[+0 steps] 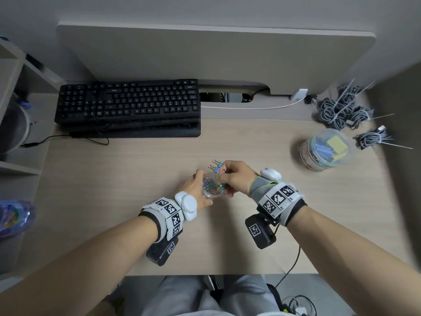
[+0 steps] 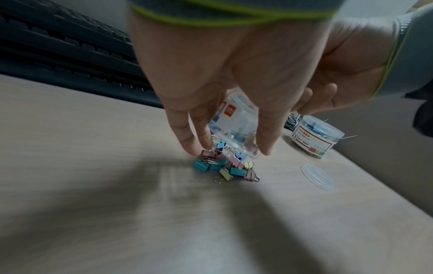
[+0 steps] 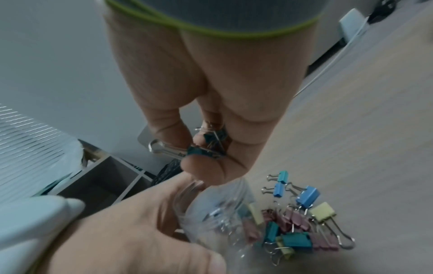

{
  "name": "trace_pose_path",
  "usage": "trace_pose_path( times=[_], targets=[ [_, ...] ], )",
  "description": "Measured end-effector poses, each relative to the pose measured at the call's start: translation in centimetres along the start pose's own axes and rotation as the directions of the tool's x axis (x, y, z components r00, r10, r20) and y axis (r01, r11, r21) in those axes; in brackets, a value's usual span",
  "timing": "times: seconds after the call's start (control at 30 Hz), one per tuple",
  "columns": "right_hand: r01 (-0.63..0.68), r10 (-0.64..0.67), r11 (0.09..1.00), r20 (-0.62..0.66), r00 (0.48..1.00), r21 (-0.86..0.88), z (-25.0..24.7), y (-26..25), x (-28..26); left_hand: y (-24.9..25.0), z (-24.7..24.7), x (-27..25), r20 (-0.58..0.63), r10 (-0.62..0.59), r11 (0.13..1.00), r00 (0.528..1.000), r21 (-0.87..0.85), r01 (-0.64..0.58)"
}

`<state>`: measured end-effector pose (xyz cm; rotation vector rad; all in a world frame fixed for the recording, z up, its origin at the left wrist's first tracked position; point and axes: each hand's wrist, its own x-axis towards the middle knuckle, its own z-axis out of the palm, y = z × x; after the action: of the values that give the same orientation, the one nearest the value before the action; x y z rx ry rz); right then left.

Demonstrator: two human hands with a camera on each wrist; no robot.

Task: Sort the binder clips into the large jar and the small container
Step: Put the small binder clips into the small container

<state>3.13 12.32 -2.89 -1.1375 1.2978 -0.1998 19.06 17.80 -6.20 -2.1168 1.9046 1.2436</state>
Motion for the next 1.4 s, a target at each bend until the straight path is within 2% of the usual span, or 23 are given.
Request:
trace_pose_path(
  times=[0.17, 0.37, 0.53, 0.63, 0.7, 0.87, 0.93, 1.03, 1.17, 1.33, 1.4],
  targets=[
    [0.064, -0.067, 0.986, -0.013, 0.998, -0.155, 1.1, -0.8, -0.2, 0.0, -0.4, -0.3, -0.029, 0.011, 0.999, 1.0, -0.036, -0.012],
    [0.191, -0.211, 0.904, -0.01, 0.978, -0.382, 1.6, -1.8, -0.4, -0.8, -0.9, -0.4, -0.048, -0.006, 0.997, 0.999, -0.077, 0.002],
    [0.236, -0.264, 0.859, 0.001, 0.964, -0.455, 1.3, -2.4, -0.1, -1.6, -1.2, -0.5, -0.062, -0.024, 0.996, 0.998, -0.092, 0.019],
    [0.186, -0.238, 0.884, -0.072, 0.969, -0.428, 0.7, -1.7, 1.2, -2.3, -1.5, -0.6, -0.085, -0.024, 0.996, 0.996, -0.092, 0.017],
    [0.113, -0.19, 0.875, -0.119, 0.974, -0.471, -0.1, -0.6, 2.3, -3.0, -1.8, -0.7, -0.095, -0.035, 0.995, 0.995, -0.096, 0.026],
    [-0.163, 0.023, 0.64, -0.193, 0.981, -0.751, -1.1, 3.1, 3.4, -4.5, -2.6, -0.8, -0.08, -0.051, 0.993, 0.995, -0.115, 0.042],
    [-0.174, 0.043, 0.586, -0.184, 0.982, -0.791, -0.2, 4.2, 3.6, -5.0, -2.8, -1.0, -0.077, -0.063, 0.991, 0.995, -0.127, 0.053],
    [-0.157, 0.025, 0.567, -0.174, 0.984, -0.809, 1.3, 4.8, 4.4, -5.7, -2.8, -1.1, -0.073, -0.084, 0.989, 0.994, -0.128, 0.074],
    [-0.151, 0.029, 0.468, -0.155, 0.987, -0.871, 3.1, 4.6, 5.0, -6.1, -2.6, -1.2, -0.073, -0.094, 0.985, 0.993, -0.154, 0.082],
    [-0.141, 0.036, 0.463, -0.14, 0.99, -0.875, 3.9, 5.0, 5.5, -6.3, -2.6, -1.4, -0.078, -0.1, 0.984, 0.992, -0.157, 0.087],
    [-0.177, 0.083, 0.46, -0.156, 0.984, -0.87, 3.7, 5.0, 5.7, -6.5, -2.6, -1.4, -0.075, -0.099, 0.984, 0.992, -0.157, 0.086]
  ],
)
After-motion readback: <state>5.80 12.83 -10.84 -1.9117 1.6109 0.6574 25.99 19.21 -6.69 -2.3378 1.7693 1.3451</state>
